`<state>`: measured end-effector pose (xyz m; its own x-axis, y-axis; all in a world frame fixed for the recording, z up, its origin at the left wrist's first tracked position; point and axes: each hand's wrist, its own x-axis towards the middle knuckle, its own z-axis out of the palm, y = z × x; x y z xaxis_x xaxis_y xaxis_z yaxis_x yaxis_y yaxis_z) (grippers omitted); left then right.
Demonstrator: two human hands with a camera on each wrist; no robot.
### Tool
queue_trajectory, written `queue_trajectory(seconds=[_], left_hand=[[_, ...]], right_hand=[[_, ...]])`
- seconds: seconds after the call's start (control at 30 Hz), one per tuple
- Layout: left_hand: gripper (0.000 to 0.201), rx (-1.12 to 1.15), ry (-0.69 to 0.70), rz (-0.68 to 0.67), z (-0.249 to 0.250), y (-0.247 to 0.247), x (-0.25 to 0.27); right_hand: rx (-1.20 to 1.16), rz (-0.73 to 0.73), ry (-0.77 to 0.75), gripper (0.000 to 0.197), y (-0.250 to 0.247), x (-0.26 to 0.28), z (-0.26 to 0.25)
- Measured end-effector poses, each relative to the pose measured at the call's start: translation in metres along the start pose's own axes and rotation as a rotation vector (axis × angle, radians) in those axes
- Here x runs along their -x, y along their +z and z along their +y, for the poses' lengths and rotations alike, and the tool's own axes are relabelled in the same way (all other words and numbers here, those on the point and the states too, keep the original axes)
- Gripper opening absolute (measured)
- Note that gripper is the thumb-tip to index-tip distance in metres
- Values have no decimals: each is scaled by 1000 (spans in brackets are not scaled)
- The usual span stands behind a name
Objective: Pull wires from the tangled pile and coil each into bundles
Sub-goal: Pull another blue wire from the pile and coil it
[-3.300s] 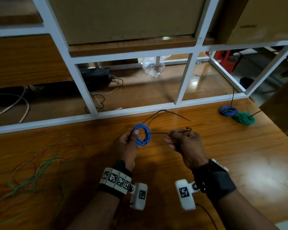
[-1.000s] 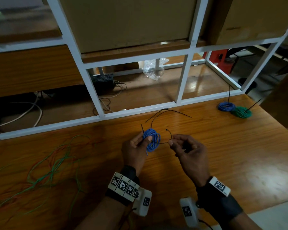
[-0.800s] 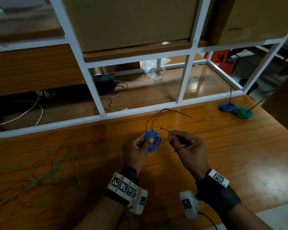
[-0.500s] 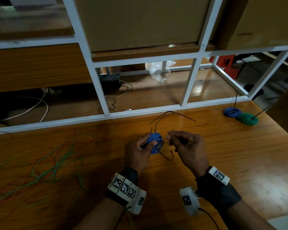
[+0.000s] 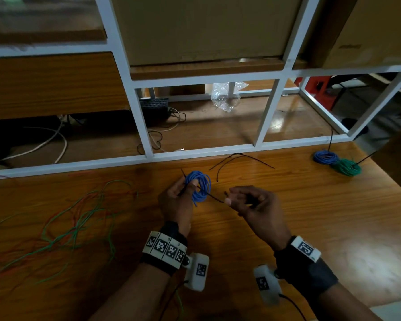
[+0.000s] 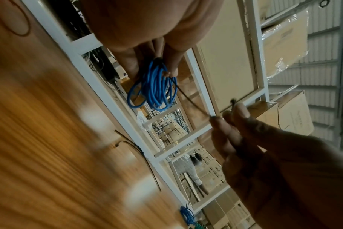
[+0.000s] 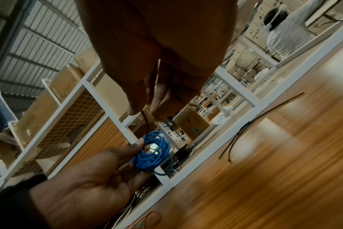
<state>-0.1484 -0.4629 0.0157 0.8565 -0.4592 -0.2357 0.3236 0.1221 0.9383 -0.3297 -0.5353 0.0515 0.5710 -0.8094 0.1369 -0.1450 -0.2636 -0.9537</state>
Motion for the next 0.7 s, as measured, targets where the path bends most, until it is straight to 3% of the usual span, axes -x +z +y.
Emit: queue_trajectory(seconds=[0.17,0.3,0.5,0.7], left_hand=[[48,-22,-6,-23,2,3,6],[47,-78,33,-51,5,-4,7],[51,-423,226,-219,0,-11,13],[54,-472,321,-365,5,-10,22]], right_hand=[[13,44,-62,8,18,-4,6],[-48,100,-42,20,19,-2,2],[40,137,-147,27,13,-10,-8],[173,94,-227,21,6,-20,-22]])
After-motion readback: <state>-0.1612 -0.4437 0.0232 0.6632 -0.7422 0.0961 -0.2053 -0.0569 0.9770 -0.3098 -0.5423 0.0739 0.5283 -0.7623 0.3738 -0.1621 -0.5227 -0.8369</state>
